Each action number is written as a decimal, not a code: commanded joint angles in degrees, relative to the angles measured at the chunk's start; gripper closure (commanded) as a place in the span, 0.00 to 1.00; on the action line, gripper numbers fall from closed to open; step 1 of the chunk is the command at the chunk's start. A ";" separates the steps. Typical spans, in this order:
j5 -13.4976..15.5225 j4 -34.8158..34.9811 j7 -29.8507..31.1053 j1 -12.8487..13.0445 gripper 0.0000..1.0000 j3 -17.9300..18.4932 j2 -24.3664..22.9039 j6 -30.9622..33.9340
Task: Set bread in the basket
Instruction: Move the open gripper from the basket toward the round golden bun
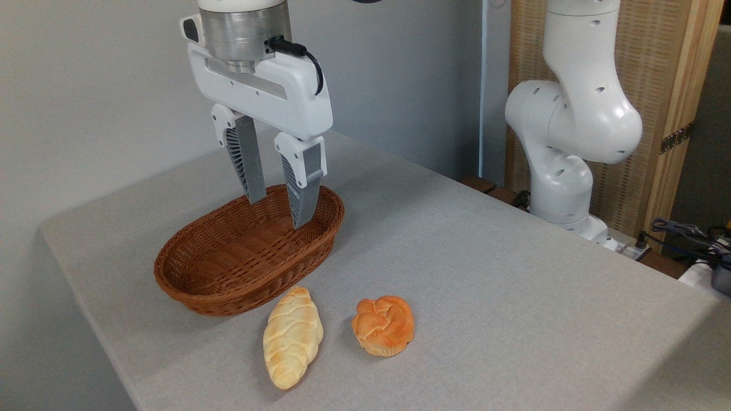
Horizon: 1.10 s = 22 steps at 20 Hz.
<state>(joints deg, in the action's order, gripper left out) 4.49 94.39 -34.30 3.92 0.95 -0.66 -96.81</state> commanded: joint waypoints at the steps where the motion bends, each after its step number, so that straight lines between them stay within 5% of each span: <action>1: 0.61 -0.52 -0.68 0.21 0.00 0.45 -0.13 0.49; 9: 0.44 0.01 -1.56 -0.05 0.00 1.06 0.31 0.13; 11: 0.26 0.97 -2.95 -1.97 0.00 1.07 -0.48 -0.47; 15: 0.43 8.79 -16.80 -6.37 0.00 0.28 -5.31 -5.74; 22: 0.26 18.45 -48.56 -8.75 0.00 0.36 -6.37 -6.81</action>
<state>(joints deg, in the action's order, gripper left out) 4.43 106.48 -72.56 -3.14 1.39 -4.72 -101.59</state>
